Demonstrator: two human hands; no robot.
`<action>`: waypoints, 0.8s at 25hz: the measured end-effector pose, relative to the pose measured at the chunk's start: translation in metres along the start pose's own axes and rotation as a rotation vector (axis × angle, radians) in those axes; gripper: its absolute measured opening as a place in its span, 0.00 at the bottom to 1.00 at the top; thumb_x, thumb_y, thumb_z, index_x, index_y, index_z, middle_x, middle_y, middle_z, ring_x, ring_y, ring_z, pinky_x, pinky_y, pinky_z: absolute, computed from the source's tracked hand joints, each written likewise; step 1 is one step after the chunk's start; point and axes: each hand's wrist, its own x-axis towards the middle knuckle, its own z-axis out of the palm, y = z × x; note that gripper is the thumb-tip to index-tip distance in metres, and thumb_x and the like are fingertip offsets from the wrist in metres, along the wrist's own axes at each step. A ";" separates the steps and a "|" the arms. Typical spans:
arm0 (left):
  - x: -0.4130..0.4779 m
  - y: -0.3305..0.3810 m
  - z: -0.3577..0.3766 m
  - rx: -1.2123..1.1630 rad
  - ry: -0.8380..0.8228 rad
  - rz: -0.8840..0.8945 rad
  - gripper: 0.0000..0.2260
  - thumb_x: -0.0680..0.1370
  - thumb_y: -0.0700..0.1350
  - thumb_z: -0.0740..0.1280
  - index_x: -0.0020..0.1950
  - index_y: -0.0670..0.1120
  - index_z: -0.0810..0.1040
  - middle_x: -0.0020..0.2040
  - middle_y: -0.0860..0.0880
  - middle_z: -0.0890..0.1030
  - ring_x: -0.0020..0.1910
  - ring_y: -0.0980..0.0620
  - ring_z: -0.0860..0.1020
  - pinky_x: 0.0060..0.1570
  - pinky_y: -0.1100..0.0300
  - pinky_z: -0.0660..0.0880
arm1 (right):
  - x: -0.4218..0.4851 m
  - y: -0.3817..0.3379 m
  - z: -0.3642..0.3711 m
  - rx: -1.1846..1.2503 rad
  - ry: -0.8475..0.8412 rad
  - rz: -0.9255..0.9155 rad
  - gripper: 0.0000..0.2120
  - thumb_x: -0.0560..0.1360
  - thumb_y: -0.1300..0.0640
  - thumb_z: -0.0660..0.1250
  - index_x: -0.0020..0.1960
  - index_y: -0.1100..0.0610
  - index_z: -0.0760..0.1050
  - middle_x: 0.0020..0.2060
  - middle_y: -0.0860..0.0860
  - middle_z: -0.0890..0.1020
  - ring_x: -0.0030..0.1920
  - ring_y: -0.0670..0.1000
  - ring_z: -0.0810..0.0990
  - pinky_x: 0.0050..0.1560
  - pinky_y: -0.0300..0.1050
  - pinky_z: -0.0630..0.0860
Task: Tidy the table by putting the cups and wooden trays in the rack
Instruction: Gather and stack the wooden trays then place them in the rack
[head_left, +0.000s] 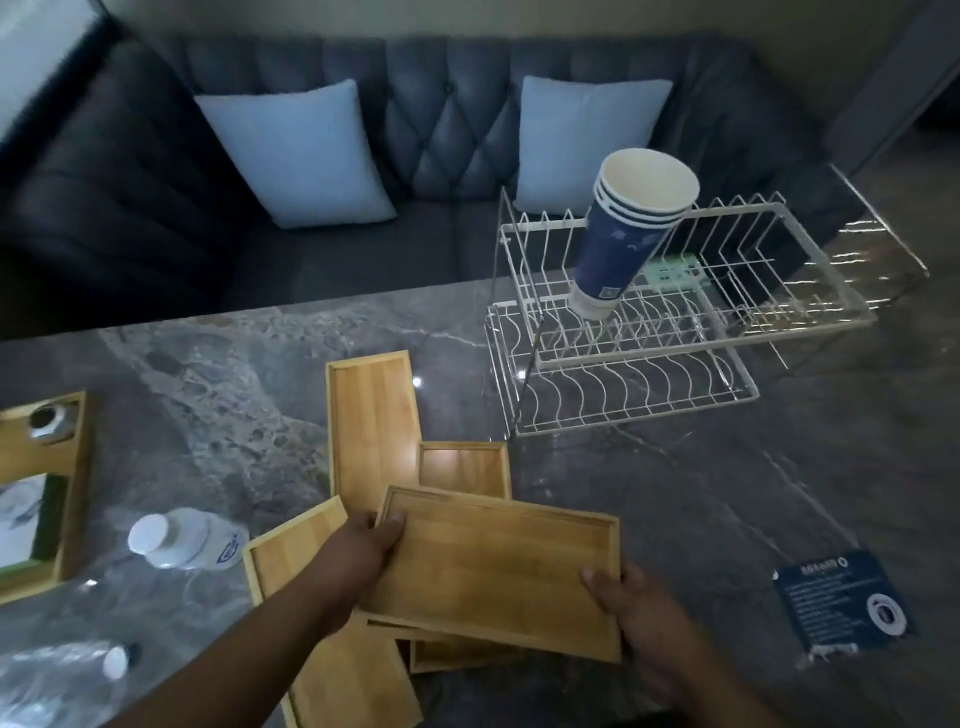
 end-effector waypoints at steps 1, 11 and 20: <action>-0.001 -0.003 -0.003 -0.015 -0.007 0.000 0.19 0.84 0.57 0.63 0.69 0.47 0.75 0.58 0.47 0.83 0.56 0.45 0.82 0.56 0.47 0.79 | 0.000 -0.006 0.004 -0.007 -0.012 0.007 0.11 0.81 0.62 0.66 0.63 0.56 0.76 0.53 0.61 0.87 0.54 0.66 0.85 0.53 0.69 0.81; 0.006 -0.018 -0.047 0.367 0.171 0.141 0.19 0.84 0.58 0.61 0.68 0.48 0.77 0.53 0.51 0.80 0.48 0.53 0.78 0.45 0.54 0.71 | -0.009 0.025 0.041 -0.046 -0.013 0.090 0.12 0.77 0.63 0.70 0.60 0.58 0.79 0.51 0.60 0.88 0.55 0.65 0.84 0.61 0.68 0.77; 0.046 0.028 -0.112 0.831 0.039 0.334 0.16 0.86 0.52 0.60 0.69 0.47 0.76 0.62 0.43 0.81 0.58 0.43 0.79 0.51 0.55 0.73 | -0.029 0.093 0.123 -0.121 -0.122 0.312 0.17 0.78 0.58 0.73 0.62 0.50 0.71 0.57 0.52 0.83 0.55 0.60 0.83 0.48 0.58 0.84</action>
